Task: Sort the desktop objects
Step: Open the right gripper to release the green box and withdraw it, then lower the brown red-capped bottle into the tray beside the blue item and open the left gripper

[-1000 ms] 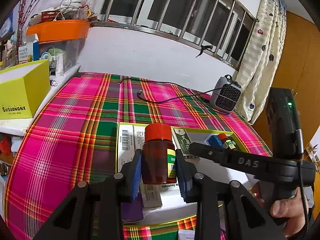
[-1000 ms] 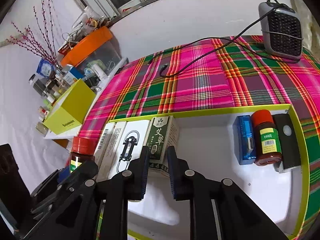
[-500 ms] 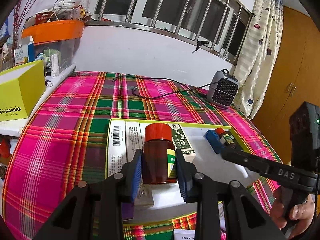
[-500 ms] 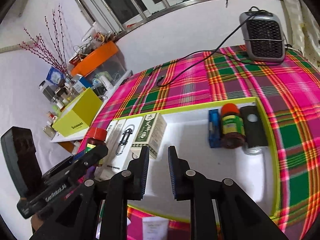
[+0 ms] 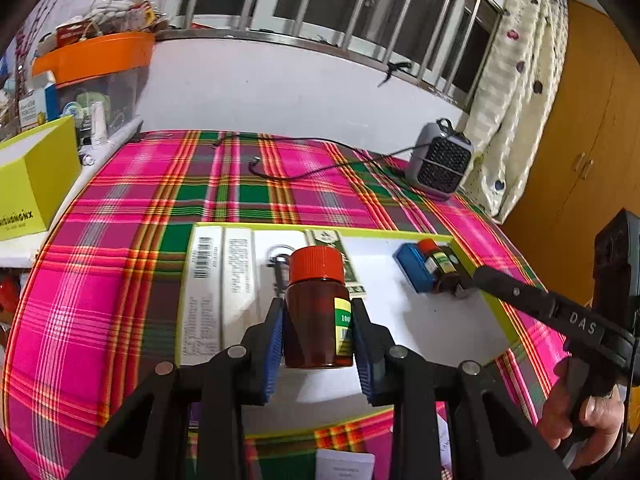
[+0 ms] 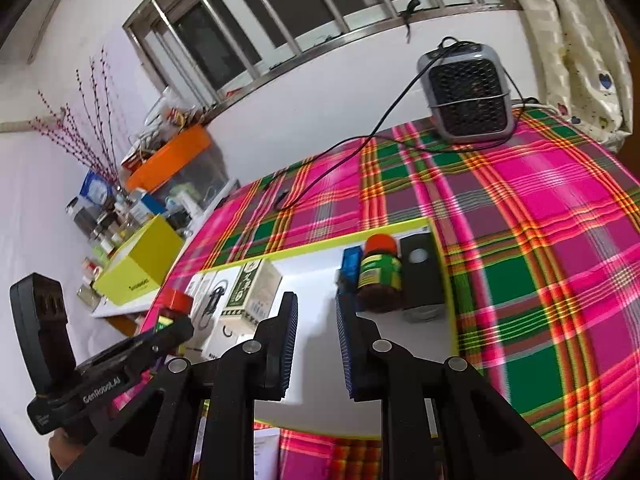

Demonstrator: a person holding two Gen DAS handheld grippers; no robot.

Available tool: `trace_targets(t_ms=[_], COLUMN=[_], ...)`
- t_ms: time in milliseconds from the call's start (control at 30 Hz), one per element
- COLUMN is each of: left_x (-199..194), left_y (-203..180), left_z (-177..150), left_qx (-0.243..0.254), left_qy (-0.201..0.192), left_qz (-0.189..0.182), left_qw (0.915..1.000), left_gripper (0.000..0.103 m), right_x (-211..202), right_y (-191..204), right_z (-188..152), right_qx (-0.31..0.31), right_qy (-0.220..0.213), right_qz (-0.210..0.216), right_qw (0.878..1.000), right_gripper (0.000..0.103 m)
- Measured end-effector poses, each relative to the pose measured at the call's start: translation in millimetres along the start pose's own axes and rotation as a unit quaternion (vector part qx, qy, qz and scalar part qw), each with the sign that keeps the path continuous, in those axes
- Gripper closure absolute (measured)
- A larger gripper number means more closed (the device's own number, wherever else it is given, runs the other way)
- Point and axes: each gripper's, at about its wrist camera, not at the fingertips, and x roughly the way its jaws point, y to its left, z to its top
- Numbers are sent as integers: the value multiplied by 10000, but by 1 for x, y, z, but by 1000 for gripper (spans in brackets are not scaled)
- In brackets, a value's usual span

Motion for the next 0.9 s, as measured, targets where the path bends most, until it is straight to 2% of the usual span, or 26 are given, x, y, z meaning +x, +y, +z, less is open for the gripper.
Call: trace_targets(t_ms=[167,400,567,900], left_x=[5,30,49,79], left_y=[-18,-42,-48,-53], left_z=[5,17,26,37], left_qx=[132,195,29,-187], left_qy=[189,610,806,1049], left_qz=[-84,-295,-456,-401], left_qw=[9997,9975,9957,9935], left_gripper=[70,70,71,70], right_x=[-7,-21,-23,-26], right_y=[-3,-12,-18,-26], right_z=[2,4,4,5], right_qx=[41,149,255,408], right_qy=[-119,-322,-346,-372], right_qz=[-85,-207,-241,-235], right_qw=[9999,9992,9988,9982], right_gripper=[81,81,81,80])
